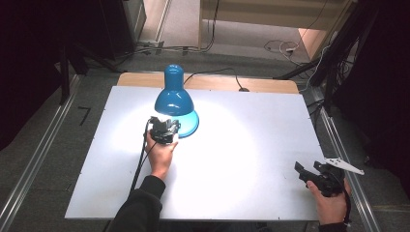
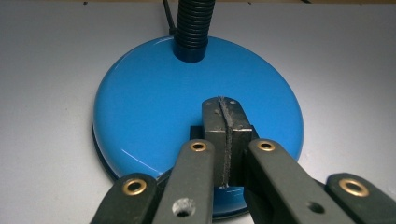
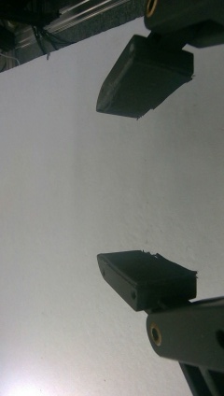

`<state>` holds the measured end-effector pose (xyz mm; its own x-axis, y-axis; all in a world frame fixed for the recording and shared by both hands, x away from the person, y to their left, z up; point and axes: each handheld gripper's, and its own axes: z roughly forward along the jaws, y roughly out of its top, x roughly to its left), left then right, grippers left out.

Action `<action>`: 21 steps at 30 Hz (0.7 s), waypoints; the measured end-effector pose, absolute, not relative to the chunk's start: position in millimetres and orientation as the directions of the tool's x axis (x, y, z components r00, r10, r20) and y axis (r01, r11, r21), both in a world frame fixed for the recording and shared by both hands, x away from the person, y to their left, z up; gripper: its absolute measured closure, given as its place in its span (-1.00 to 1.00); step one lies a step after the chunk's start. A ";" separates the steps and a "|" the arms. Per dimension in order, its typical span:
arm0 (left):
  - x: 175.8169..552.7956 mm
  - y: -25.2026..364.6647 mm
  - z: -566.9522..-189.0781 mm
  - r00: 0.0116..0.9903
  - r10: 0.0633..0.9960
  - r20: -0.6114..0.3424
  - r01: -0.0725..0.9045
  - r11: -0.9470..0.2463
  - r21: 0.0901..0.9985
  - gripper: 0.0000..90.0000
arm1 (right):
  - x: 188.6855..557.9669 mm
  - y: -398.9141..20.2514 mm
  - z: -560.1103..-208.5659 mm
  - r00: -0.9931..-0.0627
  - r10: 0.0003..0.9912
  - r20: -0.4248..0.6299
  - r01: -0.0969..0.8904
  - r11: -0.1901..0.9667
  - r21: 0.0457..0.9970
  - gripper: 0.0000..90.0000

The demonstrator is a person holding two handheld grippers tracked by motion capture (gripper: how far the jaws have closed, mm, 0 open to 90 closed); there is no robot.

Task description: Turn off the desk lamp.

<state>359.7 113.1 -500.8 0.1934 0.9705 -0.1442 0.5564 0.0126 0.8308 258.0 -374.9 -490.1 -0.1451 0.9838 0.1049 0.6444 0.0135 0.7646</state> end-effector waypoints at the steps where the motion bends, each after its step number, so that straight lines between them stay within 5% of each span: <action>1: 359.7 113.0 -500.8 0.193 0.971 -0.144 0.556 0.012 0.831 1.00 | 258.0 -374.8 -490.1 -0.145 0.984 0.104 0.644 0.014 0.765 -0.51; 21: 366.2 103.9 -503.8 0.209 0.969 -0.129 0.536 -0.003 0.844 1.00 | 258.5 -375.4 -489.9 -0.148 0.983 0.113 0.645 0.009 0.764 -0.50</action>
<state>366.2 103.9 -503.8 0.2087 0.9695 -0.1286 0.5361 -0.0035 0.8442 258.5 -375.4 -489.9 -0.1478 0.9825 0.1130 0.6450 0.0092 0.7641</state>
